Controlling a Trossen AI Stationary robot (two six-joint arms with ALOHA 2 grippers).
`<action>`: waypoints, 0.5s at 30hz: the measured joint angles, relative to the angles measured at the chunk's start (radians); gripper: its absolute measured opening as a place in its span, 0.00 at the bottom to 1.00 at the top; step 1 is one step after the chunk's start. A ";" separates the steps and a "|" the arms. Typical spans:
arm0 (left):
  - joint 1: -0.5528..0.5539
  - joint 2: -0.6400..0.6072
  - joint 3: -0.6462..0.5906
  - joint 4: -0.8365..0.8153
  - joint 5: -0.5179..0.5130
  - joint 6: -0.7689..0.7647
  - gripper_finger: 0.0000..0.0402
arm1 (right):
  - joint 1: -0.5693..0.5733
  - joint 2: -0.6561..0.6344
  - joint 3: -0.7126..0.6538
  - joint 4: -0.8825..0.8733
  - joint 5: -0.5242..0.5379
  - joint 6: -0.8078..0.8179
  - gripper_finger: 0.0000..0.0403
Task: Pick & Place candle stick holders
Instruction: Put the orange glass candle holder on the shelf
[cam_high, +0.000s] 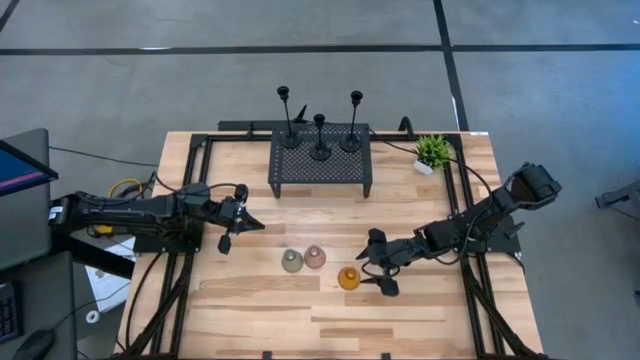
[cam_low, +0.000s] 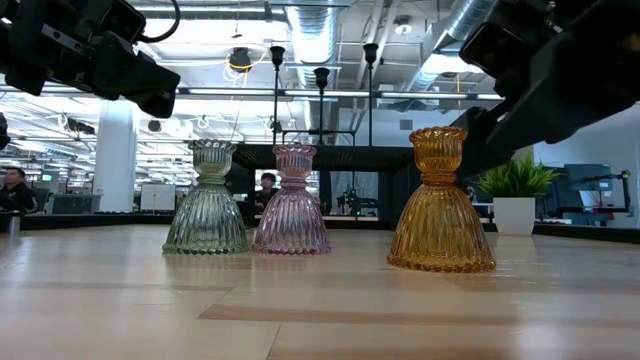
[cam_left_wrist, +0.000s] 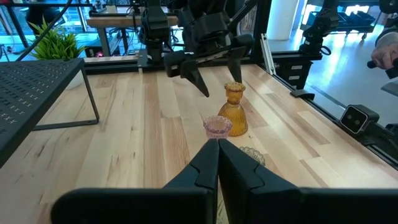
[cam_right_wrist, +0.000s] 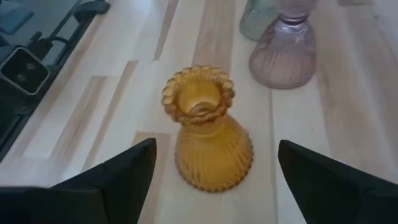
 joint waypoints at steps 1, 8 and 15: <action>0.000 0.000 0.000 0.000 0.000 0.000 0.02 | 0.000 0.000 0.000 0.000 0.008 0.000 0.81; 0.000 0.000 0.000 0.000 0.000 0.000 0.02 | -0.009 0.000 0.000 0.000 0.020 0.001 0.81; 0.000 0.000 0.000 0.000 0.000 0.000 0.02 | -0.009 0.000 0.000 0.048 0.020 0.025 0.81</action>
